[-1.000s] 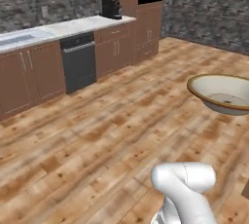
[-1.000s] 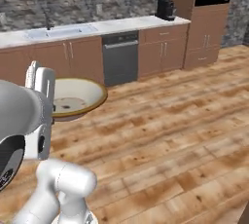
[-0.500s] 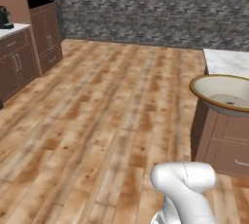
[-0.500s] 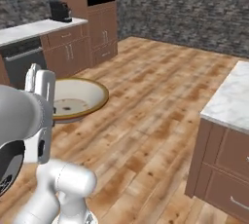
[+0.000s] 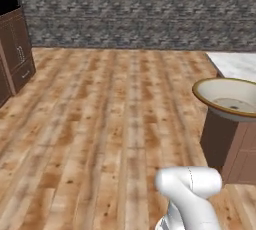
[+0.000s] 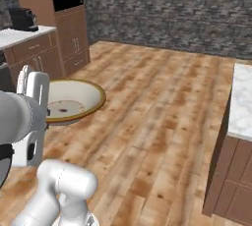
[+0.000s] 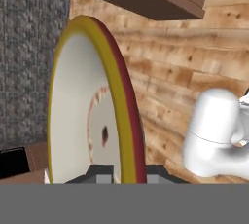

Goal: Pick up the bowls from the cabinet and place each bowl in front of a stool on the dining counter.

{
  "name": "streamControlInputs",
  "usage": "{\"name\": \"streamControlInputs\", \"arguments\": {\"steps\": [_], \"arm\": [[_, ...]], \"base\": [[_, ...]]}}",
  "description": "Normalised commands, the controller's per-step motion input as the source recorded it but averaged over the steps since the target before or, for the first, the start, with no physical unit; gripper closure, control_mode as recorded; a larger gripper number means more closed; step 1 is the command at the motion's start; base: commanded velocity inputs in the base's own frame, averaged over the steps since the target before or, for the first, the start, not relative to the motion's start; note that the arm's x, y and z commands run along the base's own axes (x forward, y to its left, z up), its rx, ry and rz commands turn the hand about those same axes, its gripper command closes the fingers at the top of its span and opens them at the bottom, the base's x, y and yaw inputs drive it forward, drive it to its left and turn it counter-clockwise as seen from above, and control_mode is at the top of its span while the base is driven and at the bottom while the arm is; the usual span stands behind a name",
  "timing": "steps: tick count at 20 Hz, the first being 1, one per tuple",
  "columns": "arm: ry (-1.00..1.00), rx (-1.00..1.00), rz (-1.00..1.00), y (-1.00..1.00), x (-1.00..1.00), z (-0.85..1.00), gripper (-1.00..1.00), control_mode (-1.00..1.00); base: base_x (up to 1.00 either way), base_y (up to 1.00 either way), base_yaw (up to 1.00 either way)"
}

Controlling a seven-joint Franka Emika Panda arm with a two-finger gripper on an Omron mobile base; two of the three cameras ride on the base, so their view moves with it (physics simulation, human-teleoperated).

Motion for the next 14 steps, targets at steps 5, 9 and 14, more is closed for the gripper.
{"name": "streamControlInputs", "arguments": {"steps": [5,9,14], "arm": [[0.0,0.0,0.0,0.0,0.0,0.0,1.0,1.0],[0.0,0.0,0.0,0.0,0.0,0.0,1.0,1.0],[0.0,0.0,0.0,0.0,0.0,0.0,1.0,1.0]], "base": [[1.0,1.0,-0.38],[1.0,1.0,-0.4],[0.87,0.83,-0.61]]}}
